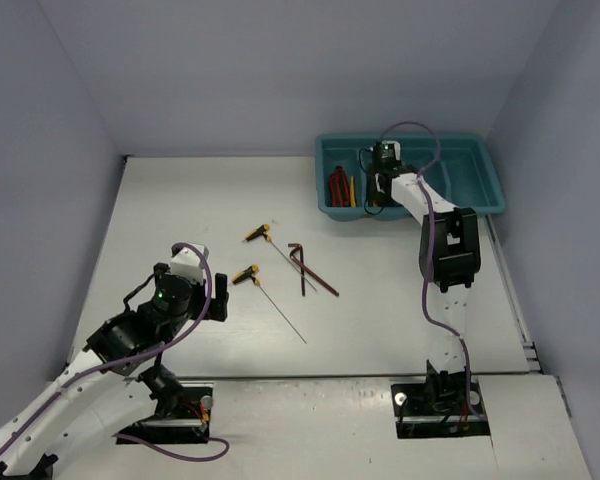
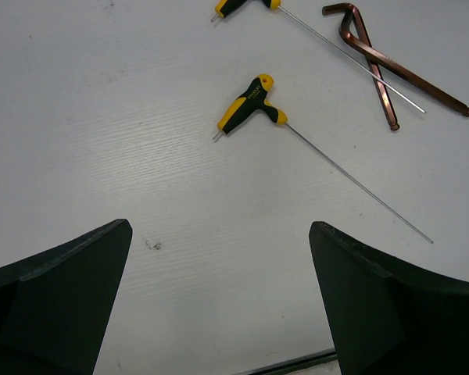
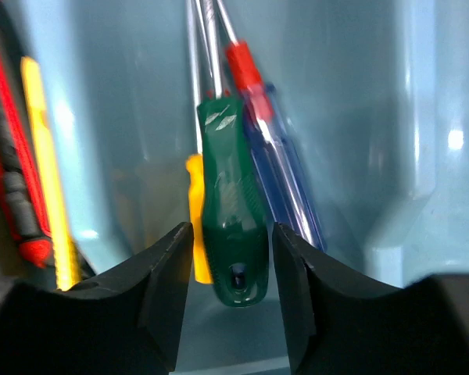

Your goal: Sort the tools into containers

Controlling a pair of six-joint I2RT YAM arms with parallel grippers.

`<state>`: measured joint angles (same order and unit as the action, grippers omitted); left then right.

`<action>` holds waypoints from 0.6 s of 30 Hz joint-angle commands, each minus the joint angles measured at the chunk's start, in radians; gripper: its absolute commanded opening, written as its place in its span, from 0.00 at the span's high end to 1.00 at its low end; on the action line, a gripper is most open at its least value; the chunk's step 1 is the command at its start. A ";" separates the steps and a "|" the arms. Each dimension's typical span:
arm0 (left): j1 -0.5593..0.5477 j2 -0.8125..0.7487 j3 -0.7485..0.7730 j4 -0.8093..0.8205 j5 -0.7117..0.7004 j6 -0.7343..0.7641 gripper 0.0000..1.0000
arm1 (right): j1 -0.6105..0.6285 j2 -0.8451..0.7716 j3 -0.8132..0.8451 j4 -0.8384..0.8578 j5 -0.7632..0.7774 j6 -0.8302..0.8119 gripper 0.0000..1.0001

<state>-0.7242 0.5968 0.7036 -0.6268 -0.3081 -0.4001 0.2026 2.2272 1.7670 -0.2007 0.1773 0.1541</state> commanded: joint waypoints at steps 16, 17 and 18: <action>0.006 0.008 0.040 0.030 -0.034 0.000 0.03 | 0.318 -0.565 -0.254 0.044 -0.039 -0.099 0.61; 0.006 0.005 0.040 0.030 -0.034 0.000 0.03 | 0.338 -0.580 -0.293 0.043 -0.050 -0.097 0.64; 0.006 0.005 0.040 0.030 -0.033 -0.001 0.03 | 0.352 -0.588 -0.325 0.043 -0.060 -0.093 0.65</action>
<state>-0.7242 0.5953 0.7036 -0.6277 -0.3302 -0.4004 0.5104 1.6702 1.5689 -0.1414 0.1581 0.0490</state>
